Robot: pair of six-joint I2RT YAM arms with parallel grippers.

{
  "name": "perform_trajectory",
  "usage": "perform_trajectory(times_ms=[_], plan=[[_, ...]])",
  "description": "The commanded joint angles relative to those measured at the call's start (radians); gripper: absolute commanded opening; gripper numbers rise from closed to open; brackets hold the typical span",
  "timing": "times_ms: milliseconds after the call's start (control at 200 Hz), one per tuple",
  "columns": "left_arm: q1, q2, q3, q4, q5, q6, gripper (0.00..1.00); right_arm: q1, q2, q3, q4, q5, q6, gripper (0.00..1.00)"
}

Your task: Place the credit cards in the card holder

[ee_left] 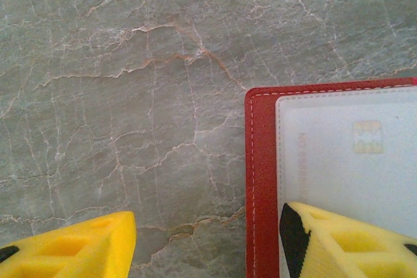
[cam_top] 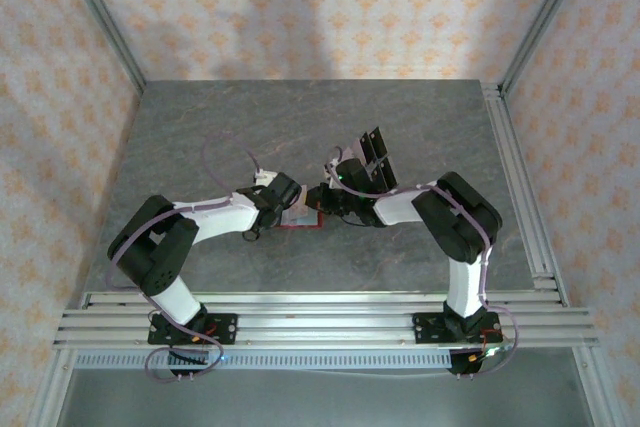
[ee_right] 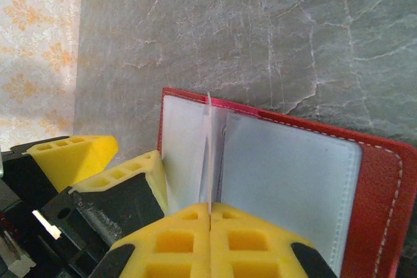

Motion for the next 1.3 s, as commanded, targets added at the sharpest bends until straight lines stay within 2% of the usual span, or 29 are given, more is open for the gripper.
perform_trajectory(times_ms=[0, 440, 621, 821, 1021, 1291], plan=[[0.009, 0.009, -0.018, -0.030, -0.019, -0.014, 0.62, 0.008, 0.019, -0.017, 0.069, -0.017, 0.020, 0.00], [0.008, -0.002, 0.002, -0.047, -0.017, -0.024, 0.62, 0.008, 0.012, -0.058, 0.164, -0.023, 0.097, 0.00], [0.010, -0.048, 0.057, -0.096, -0.013, -0.031, 0.62, 0.006, 0.000, -0.051, 0.047, 0.012, 0.058, 0.00], [0.010, -0.089, 0.094, -0.138, -0.008, -0.030, 0.63, 0.002, -0.037, -0.031, -0.198, 0.081, -0.040, 0.00], [0.010, -0.120, 0.098, -0.152, -0.001, -0.030, 0.63, -0.014, -0.071, -0.030, -0.370, 0.114, -0.142, 0.00], [0.007, -0.127, 0.091, -0.121, 0.059, 0.000, 0.63, -0.050, -0.112, -0.023, -0.427, 0.072, -0.195, 0.00]])
